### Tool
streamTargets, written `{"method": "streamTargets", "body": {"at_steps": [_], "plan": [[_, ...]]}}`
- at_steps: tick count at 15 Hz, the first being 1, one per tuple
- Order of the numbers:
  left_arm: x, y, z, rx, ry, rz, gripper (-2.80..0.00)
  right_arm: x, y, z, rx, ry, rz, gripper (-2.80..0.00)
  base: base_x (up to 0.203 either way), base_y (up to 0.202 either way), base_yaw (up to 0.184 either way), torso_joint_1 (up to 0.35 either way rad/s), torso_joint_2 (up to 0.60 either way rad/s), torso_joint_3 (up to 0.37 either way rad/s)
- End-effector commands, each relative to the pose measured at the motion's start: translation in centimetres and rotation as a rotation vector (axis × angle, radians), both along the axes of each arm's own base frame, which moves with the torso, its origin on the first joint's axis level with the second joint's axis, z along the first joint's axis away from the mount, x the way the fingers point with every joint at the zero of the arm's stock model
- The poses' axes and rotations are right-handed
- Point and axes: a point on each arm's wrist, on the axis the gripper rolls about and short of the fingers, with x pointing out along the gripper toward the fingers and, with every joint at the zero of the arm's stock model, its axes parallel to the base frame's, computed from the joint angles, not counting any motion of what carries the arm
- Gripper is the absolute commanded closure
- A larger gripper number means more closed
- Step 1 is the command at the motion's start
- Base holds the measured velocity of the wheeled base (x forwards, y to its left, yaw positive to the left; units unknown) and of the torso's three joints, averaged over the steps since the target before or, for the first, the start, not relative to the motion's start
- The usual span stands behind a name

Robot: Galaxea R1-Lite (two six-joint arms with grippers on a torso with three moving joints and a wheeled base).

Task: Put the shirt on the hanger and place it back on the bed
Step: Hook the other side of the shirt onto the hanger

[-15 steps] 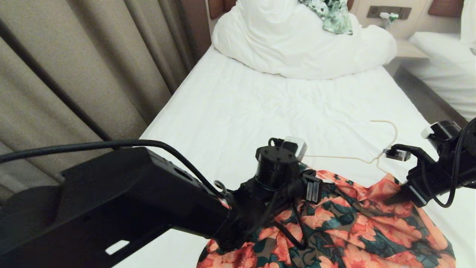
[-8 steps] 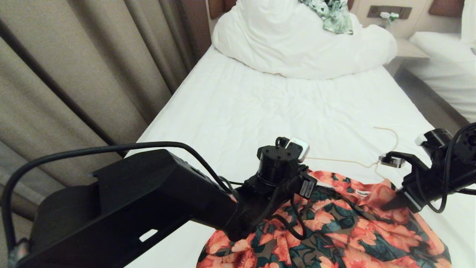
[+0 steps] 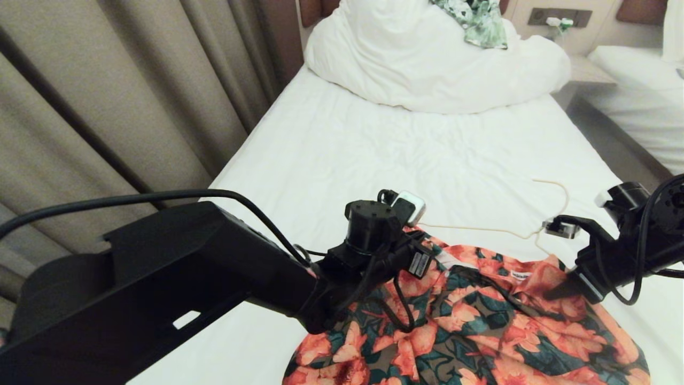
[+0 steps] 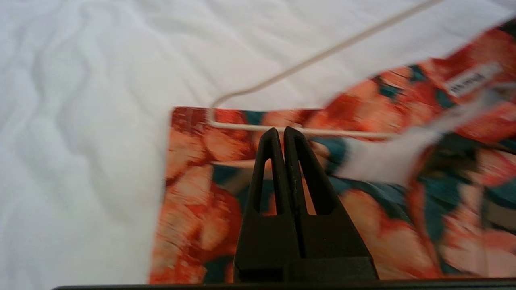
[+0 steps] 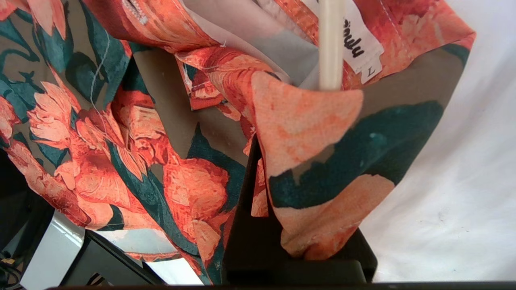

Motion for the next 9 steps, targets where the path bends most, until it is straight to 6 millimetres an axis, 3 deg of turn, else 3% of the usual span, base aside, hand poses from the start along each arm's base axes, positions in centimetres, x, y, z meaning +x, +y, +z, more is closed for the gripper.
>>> {"method": "streamTargets", "body": {"at_steps": [1, 3, 4, 9], "plan": [[-1.8, -0.3, 0.9, -0.006, -0.004, -0.036, 0.00, 0.1, 0.0, 0.1, -0.001, -0.016, 0.002, 0.00, 0.000, 0.000, 0.000, 0.000, 0.00, 0.000], [-2.0, -0.8, 0.4, -0.001, -0.001, -0.046, 0.00, 0.3, -0.1, 0.1, -0.003, -0.030, 0.002, 0.00, 0.000, 0.000, 0.000, 0.000, 0.00, 0.000], [-1.9, -1.0, 0.2, -0.003, -0.006, -0.045, -2.80, 0.3, -0.1, 0.1, -0.004, -0.034, 0.003, 0.00, 0.000, 0.000, 0.000, 0.000, 0.00, 0.000], [-0.7, -2.2, -0.4, 0.013, -0.003, -0.042, -2.80, 0.5, -0.3, 0.5, -0.012, -0.070, -0.004, 0.00, 0.000, 0.000, 0.000, 0.000, 0.00, 0.000]]}}
